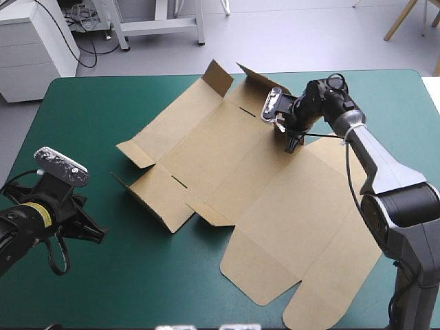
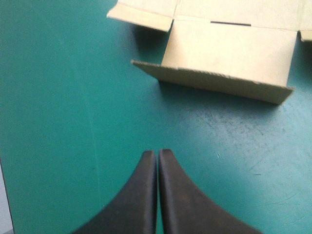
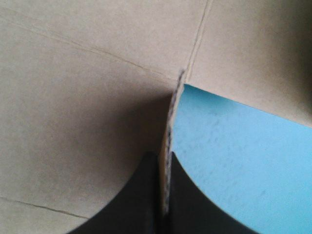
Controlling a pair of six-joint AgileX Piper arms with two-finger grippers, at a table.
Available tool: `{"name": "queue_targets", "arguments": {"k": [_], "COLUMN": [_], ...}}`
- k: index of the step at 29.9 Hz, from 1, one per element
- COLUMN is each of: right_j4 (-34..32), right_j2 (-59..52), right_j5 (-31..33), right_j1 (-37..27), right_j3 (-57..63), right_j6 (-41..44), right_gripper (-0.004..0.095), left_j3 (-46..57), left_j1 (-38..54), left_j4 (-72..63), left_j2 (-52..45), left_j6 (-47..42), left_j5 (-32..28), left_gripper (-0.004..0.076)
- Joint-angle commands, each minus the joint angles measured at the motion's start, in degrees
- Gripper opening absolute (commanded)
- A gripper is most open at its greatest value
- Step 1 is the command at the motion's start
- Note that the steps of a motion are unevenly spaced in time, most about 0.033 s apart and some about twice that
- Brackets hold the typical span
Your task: Fold the box
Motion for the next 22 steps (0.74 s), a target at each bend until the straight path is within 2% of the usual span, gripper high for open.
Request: {"name": "queue_targets", "arguments": {"k": [1,5,10,16,22], "right_j4": [6.95,8.21,7.92,7.91,8.20], "right_j2": [-3.34,-3.34,-3.34,-3.34,-3.34], "right_j5": [-3.62,-4.95,-6.61,-9.47,-9.40], "right_j1": [0.06,1.22,3.63,6.58,8.50], "right_j3": [-2.23,-2.23,-2.23,-2.23,-2.23], "right_j6": [-15.09,-25.89,-32.04,-33.65,-33.65], "right_gripper": [-0.0019,-0.0020,-0.0020,-0.0020,-0.0020], "left_j3": [-1.62,-1.62,-1.62,-1.62,-1.62], "left_j1": [-0.26,-0.26,-0.26,-0.26,-0.26], "left_j4": [0.74,0.64,0.65,0.65,0.51], "left_j2": [-0.17,-0.17,-0.17,-0.17,-0.17], "left_j6": [-0.49,-0.49,-0.49,-0.49,-0.75], "left_j5": [-2.25,-2.25,-1.93,-1.82,-1.82], "left_gripper": [-0.0010,-0.0010,-0.0010,-0.0010,-0.0010]}}
